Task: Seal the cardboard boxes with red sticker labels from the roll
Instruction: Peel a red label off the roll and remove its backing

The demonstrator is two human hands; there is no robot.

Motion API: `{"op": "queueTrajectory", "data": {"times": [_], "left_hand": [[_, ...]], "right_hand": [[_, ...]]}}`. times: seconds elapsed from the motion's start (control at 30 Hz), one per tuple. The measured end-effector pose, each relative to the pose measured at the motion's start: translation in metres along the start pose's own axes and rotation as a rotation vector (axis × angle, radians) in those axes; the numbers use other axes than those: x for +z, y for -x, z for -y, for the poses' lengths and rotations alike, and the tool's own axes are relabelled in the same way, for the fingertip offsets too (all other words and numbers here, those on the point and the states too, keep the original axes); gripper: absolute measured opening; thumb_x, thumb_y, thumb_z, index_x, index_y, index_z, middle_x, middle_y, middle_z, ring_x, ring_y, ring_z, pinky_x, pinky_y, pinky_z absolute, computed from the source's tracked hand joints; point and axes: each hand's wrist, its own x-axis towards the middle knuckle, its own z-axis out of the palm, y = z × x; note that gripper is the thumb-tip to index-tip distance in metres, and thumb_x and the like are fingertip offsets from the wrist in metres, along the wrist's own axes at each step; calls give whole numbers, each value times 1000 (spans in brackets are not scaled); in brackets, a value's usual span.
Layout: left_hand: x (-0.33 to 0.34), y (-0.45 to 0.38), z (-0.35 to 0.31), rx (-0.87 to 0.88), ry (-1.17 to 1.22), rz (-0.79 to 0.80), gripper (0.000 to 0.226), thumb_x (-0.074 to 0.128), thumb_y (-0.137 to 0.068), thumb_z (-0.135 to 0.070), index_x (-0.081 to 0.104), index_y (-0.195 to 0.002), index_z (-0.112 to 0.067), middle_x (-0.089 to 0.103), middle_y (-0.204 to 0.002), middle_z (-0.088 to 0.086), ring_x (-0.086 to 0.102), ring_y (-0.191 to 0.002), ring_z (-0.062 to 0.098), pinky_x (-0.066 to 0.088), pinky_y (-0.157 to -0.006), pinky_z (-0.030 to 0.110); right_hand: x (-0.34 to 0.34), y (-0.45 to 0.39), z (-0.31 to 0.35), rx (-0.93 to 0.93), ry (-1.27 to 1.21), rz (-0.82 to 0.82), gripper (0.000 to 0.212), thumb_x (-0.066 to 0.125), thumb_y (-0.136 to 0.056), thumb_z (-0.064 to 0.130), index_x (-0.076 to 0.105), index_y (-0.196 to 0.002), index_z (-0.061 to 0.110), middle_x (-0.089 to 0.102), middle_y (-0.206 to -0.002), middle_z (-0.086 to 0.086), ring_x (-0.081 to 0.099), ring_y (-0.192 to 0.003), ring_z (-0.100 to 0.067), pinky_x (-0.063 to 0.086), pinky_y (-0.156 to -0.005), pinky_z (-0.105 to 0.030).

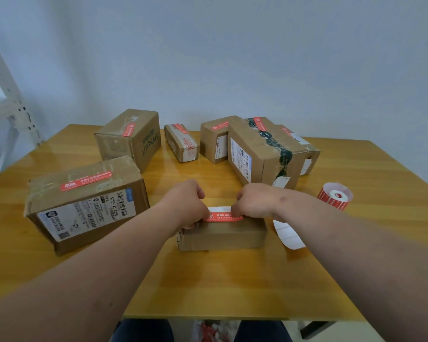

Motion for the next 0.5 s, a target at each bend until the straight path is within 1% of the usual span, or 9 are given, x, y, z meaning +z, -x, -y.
{"op": "queueTrajectory", "data": {"times": [0.1,0.17,0.27,0.33,0.43,0.5], "left_hand": [[1,-1,0,11,-40,-15,35,72,-85,-12,51,-110,-23,56,-97,4,60,-82,18,61,-69,33],[2,-1,0,20,-65,-20,35,72,-84,-13,51,-110,-23,56,-97,3,60,-83,18,61,-70,35],[1,-1,1,30,-84,-23,33,71,-84,-13,52,-110,-22,57,-96,4,62,-82,19,62,-70,37],[1,-1,1,30,-80,-20,33,71,-85,-13,52,-109,-22,58,-95,4,62,-80,18,62,-70,36],[2,-1,2,23,-55,-17,33,71,-85,-11,52,-108,-21,57,-95,5,60,-75,16,60,-64,31],[2,-2,2,22,-43,-18,33,71,-85,-11,51,-109,-22,56,-96,5,59,-75,16,58,-61,29]], "right_hand": [[3,-1,1,2,17,-6,31,56,-94,34,63,-113,10,62,-112,-9,59,-105,-23,48,-88,-32],[4,-2,1,4,26,-12,31,56,-94,34,63,-112,10,63,-112,-9,60,-103,-22,49,-87,-32],[4,-2,2,7,30,-20,29,55,-94,33,63,-111,11,62,-110,-8,58,-100,-21,48,-82,-29],[4,-2,2,10,38,-19,29,55,-94,34,63,-111,11,62,-109,-7,58,-100,-21,47,-82,-29],[4,-4,2,9,33,-13,31,56,-94,35,63,-113,11,62,-111,-8,59,-103,-21,48,-86,-31],[4,-3,1,8,35,-11,33,56,-94,35,63,-115,11,62,-112,-8,59,-104,-22,48,-88,-31]]}}
